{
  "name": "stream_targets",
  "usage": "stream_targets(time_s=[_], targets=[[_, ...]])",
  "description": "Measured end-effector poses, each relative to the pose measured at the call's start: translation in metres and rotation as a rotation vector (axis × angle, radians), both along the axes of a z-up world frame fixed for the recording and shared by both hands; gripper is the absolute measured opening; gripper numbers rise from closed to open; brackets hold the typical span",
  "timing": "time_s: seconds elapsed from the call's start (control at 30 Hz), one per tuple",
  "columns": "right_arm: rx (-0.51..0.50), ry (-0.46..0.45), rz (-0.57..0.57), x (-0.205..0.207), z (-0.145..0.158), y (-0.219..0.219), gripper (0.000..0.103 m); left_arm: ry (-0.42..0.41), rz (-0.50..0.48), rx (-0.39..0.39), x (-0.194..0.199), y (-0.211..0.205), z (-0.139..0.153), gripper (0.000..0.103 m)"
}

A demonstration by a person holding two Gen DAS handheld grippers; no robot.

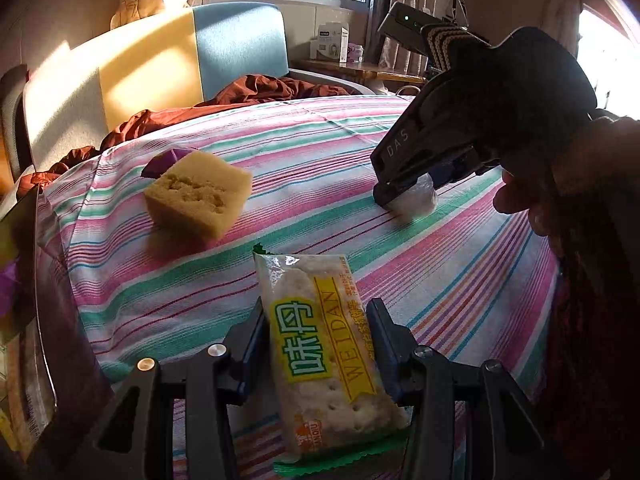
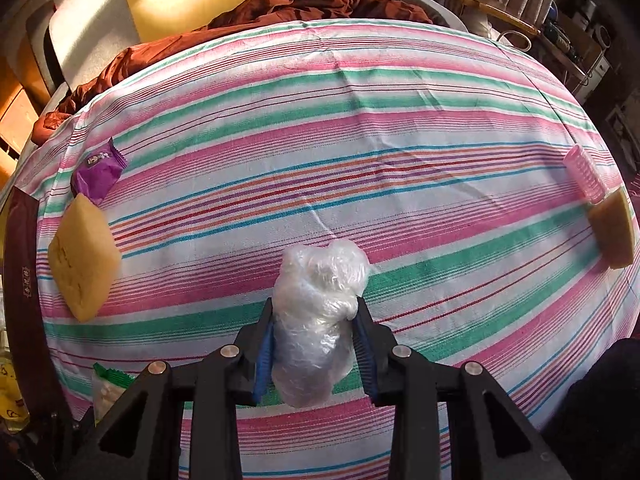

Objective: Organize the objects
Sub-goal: 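Carry the cracker packet to the tray with the left tool while the right tool holds the bag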

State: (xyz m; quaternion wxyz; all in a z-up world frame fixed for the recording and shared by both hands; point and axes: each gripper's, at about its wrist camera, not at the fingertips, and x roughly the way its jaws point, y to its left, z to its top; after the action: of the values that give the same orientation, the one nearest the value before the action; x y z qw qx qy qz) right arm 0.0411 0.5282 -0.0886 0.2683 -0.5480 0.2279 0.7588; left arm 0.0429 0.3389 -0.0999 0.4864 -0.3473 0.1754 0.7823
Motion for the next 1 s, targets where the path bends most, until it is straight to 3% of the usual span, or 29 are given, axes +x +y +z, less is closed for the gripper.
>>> stream_targets(time_s=[0.23, 0.77, 1.0], targets=[[-0.082, 0.057, -0.065, 0.012, -0.001, 0.015, 0.035, -0.005, 0.004, 0.009, -0.001, -0.002, 0.001, 0.049], [0.051, -0.016, 0.038, 0.004, 0.008, 0.004, 0.035, -0.003, 0.010, 0.013, -0.001, -0.003, -0.002, 0.049], [0.059, -0.015, 0.047, 0.004, 0.010, 0.009, 0.035, -0.008, 0.017, 0.002, -0.003, -0.004, -0.002, 0.047]])
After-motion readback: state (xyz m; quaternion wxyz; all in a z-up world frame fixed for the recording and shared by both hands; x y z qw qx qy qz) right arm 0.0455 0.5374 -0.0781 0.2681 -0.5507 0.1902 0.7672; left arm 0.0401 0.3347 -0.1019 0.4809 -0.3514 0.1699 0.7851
